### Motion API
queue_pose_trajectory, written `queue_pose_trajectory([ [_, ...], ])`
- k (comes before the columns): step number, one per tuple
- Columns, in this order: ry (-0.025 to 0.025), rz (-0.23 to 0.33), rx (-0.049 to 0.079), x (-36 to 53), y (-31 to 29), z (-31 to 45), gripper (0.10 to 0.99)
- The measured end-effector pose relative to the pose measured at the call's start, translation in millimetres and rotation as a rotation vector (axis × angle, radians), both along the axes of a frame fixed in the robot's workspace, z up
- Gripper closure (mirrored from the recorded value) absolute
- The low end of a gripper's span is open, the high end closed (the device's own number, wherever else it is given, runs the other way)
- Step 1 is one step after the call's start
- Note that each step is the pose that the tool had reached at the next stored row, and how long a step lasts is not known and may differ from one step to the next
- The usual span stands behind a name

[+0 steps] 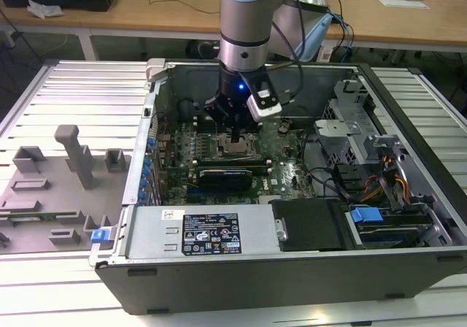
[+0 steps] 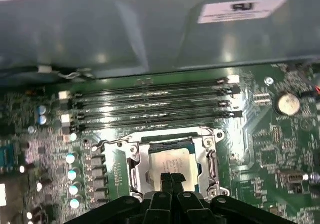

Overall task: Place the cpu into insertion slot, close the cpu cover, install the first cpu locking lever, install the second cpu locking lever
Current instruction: 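Close the cpu cover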

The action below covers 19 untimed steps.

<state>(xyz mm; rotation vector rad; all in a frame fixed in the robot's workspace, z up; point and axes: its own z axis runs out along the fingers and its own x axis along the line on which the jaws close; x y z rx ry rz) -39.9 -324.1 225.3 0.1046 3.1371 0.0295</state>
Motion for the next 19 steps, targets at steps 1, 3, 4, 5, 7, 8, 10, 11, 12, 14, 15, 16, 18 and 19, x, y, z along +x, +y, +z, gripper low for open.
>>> queue_pose_trajectory([
  [1, 0.0001, 0.018, 0.0, 0.0, 0.0, -0.1, 0.98],
  [3, 0.0001, 0.072, -0.001, 0.0, 0.0, -0.4, 0.98],
  [4, 0.0, 0.089, 0.0, 0.0, 0.0, -0.6, 0.98],
  [5, 0.0, 0.118, -0.001, 0.0, 0.0, -0.8, 0.98],
  [7, 0.0002, 0.137, -0.002, 0.0, 0.0, -0.9, 0.98],
  [8, 0.0001, 0.137, -0.002, 0.0, 0.0, -0.9, 0.98],
  [10, -0.0008, 0.137, -0.003, -0.2, 0.0, -0.9, 0.98],
  [11, -0.0045, 0.137, -0.004, -0.5, 0.0, -1.1, 0.98],
  [12, -0.0208, 0.137, -0.005, -2.0, 0.0, -2.5, 0.98],
  [14, -0.033, 0.137, -0.006, -3.5, 0.1, -3.5, 0.98],
  [15, -0.0344, 0.138, -0.007, -3.8, 0.0, -3.6, 0.98],
  [16, -0.035, 0.137, -0.007, -4.5, 0.0, -3.7, 0.98],
  [18, -0.0373, 0.137, -0.007, -6.5, 0.0, -4.3, 0.98],
  [19, -0.0378, 0.137, -0.007, -7.6, 0.0, -4.5, 0.98],
])
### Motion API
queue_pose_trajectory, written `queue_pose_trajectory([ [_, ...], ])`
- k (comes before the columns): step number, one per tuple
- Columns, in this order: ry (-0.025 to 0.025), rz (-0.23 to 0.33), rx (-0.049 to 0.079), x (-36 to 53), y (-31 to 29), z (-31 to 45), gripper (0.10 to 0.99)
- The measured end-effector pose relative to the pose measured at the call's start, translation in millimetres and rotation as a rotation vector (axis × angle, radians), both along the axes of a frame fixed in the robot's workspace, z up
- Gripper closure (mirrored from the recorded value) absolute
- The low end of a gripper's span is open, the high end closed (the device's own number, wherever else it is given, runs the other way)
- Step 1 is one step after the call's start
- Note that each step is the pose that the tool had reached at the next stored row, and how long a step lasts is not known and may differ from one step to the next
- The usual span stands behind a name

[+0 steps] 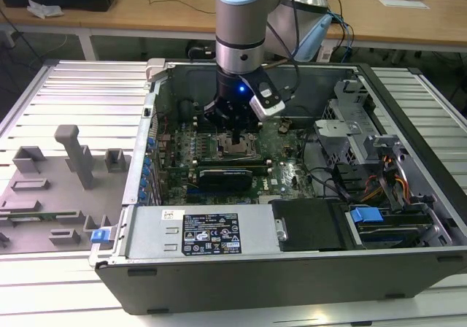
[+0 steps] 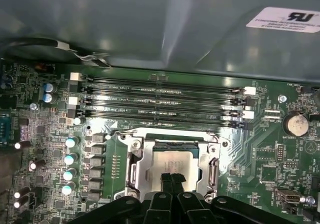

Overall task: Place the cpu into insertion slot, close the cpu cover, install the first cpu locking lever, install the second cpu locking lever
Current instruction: 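Close the cpu cover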

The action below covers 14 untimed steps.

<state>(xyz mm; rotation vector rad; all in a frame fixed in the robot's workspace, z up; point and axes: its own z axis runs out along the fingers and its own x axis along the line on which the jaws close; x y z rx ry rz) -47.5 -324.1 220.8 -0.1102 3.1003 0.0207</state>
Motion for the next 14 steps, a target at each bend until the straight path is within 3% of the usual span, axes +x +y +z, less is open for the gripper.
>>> queue_pose_trajectory([
  [7, -0.0035, 0.0, 0.0, -14.7, 0.0, -4.0, 0.98],
  [14, -0.0076, 0.003, 0.0, -21.6, 0.0, -9.4, 0.98],
])
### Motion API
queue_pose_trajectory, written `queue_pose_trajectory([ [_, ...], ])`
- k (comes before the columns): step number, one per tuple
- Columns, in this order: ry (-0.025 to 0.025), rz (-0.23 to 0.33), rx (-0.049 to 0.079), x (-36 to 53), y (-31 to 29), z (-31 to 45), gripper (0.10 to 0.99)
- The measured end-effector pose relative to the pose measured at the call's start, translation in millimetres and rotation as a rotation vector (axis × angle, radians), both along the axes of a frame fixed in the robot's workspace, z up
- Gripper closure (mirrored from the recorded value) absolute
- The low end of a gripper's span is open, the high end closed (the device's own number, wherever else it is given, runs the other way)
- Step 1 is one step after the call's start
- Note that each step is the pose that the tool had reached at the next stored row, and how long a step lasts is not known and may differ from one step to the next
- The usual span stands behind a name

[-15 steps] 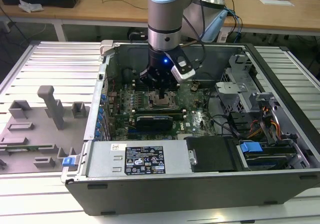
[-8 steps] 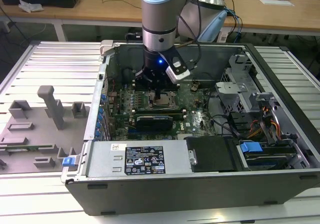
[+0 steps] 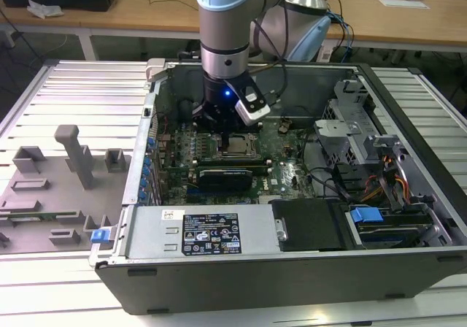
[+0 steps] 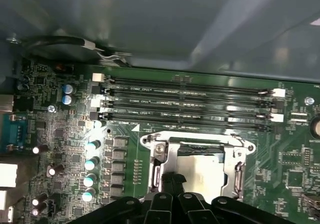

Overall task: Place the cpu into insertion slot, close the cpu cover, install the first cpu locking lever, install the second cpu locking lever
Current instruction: 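Close the cpu cover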

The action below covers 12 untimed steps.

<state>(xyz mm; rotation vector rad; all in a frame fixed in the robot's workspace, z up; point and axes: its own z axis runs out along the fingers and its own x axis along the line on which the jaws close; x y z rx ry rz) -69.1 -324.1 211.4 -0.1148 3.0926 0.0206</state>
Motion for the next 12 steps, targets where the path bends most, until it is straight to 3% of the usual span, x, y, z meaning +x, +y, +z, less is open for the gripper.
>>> queue_pose_trajectory([
  [6, 0.0002, 0.001, 0.0, -1.3, -0.1, -5.3, 0.98],
  [12, -0.0003, 0.002, 0.001, -1.2, 0.0, -5.2, 0.98],
])
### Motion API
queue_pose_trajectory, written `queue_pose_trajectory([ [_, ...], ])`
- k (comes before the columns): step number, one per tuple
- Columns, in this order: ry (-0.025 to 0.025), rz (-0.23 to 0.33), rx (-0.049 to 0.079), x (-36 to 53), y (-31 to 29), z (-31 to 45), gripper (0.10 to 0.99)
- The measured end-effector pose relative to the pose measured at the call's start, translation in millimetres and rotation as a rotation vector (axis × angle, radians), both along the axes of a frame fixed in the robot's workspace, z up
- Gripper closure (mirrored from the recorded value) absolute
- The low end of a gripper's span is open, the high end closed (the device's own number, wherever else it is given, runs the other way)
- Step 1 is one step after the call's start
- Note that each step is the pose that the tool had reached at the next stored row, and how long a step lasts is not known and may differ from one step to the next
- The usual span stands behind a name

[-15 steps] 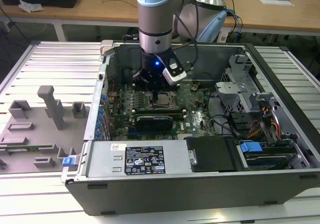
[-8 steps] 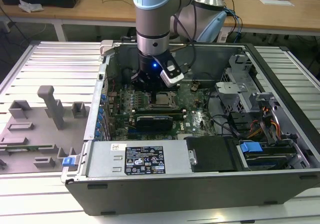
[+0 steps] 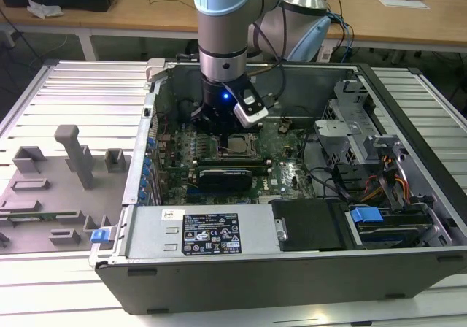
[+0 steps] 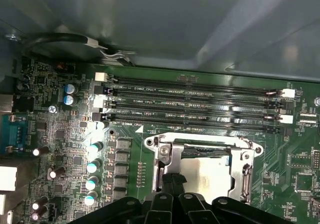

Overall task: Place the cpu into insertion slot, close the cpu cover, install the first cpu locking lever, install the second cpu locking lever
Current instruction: 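Close the cpu cover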

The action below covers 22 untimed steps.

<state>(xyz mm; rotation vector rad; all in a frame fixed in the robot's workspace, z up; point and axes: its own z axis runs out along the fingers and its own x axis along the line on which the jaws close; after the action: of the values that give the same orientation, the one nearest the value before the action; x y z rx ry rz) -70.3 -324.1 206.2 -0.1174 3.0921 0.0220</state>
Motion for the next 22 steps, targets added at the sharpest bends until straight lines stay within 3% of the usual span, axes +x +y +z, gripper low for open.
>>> queue_pose_trajectory([
  [6, 0.0, 0.008, 0.0, 0.0, 0.0, 5.3, 0.98],
  [13, 0.0002, 0.061, 0.0, -1.7, 0.0, 2.3, 0.98],
  [22, 0.0002, 0.07, 0.0, 2.2, -0.1, 0.9, 0.98],
])
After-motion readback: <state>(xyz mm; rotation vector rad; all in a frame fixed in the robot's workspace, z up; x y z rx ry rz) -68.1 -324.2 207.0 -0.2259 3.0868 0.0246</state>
